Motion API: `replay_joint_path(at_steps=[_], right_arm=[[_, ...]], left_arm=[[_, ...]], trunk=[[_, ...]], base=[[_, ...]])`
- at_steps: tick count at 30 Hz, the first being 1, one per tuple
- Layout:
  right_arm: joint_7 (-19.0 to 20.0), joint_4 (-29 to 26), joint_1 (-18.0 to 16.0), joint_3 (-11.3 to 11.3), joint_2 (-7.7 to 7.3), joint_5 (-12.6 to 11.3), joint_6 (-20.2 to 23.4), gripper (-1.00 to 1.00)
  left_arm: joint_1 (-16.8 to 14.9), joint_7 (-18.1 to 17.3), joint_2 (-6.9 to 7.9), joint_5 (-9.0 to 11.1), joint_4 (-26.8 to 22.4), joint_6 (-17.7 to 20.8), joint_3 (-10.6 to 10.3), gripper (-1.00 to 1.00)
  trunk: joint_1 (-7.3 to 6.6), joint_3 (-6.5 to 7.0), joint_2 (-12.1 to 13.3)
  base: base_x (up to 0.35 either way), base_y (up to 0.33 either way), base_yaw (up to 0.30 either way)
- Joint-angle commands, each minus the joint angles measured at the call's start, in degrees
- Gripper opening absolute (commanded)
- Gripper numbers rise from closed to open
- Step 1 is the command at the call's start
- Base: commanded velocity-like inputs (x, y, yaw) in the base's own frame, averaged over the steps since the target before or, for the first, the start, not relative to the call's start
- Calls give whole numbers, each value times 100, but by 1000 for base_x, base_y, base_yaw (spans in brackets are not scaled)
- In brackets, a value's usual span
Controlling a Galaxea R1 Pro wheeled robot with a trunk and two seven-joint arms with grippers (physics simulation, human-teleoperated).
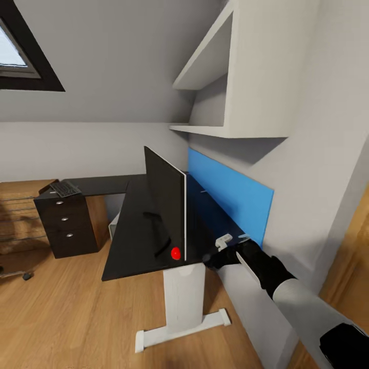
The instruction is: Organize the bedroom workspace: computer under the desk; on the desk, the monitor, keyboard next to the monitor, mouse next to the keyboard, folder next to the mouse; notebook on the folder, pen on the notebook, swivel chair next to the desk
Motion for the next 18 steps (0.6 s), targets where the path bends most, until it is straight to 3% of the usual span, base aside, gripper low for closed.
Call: replay_joint_path(at_steps=[1, 5, 10, 18], right_arm=[[-36, -83, 28, 26, -12, -68, 40, -100], [-53, -405, 126, 11, -39, -67, 122, -100], [-20, -566, 288, -80, 29, -69, 198, -100], [-20, -789, 324, -80, 29, -69, 198, -100]], left_arm=[[-1, 49, -5, 61, -13, 30, 8, 100], [-1, 49, -9, 58, -7, 28, 8, 100], [64, -9, 154, 74, -88, -9, 61, 100], [64, -9, 159, 74, -88, -9, 61, 100]], trunk=[[-3, -5, -4], [-3, -5, -4], [-4, -5, -3], [-4, -5, -3]], base=[[-335, 61, 0], [-304, 120, 0], [0, 0, 0], [0, 0, 0]])
